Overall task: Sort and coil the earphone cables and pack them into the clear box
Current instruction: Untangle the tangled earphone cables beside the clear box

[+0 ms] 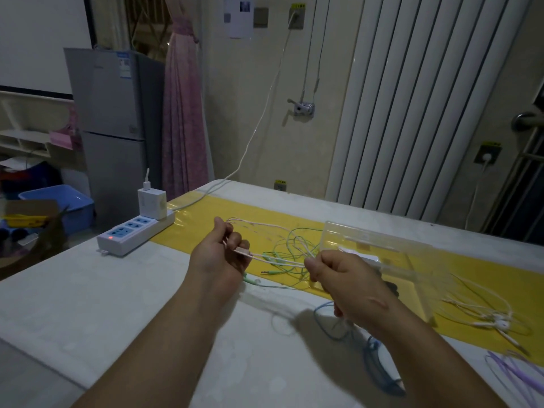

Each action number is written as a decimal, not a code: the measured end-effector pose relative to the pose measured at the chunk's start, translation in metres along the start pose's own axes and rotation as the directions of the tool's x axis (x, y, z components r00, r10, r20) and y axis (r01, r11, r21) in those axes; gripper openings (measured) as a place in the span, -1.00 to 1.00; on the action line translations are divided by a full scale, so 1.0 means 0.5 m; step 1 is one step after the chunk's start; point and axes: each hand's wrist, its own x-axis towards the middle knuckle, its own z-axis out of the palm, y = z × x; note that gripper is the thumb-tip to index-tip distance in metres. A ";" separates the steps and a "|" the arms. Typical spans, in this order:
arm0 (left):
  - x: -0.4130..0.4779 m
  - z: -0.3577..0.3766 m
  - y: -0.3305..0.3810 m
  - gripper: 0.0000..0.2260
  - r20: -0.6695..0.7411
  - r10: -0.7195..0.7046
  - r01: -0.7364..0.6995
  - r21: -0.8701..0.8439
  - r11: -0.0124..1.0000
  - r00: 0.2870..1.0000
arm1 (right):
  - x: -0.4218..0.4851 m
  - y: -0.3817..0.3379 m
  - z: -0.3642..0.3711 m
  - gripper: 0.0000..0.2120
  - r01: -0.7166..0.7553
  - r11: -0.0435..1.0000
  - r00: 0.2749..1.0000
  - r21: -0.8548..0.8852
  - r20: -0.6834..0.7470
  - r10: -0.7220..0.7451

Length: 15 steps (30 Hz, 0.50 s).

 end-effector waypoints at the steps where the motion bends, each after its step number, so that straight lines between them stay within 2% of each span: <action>1: 0.000 0.000 0.003 -0.67 0.003 0.010 -0.010 -0.025 1.000 1.000 | 0.000 0.001 -0.002 -0.67 0.006 1.000 1.000 -0.014 0.003 -0.006; 6: 0.002 -0.006 0.007 -0.66 0.003 0.035 -0.035 -0.043 0.998 0.999 | -0.001 0.005 0.001 -0.68 -0.003 1.000 1.000 -0.015 -0.028 0.002; 10: 0.003 -0.009 0.005 -0.66 0.002 0.025 -0.025 -0.035 0.999 1.000 | 0.001 0.007 0.001 -0.67 0.046 0.998 0.997 -0.040 -0.066 -0.049; 15: -0.006 -0.003 0.004 -0.68 0.011 0.025 -0.025 -0.009 1.000 1.000 | 0.007 0.015 -0.003 -0.70 0.064 0.997 0.991 0.035 -0.117 -0.059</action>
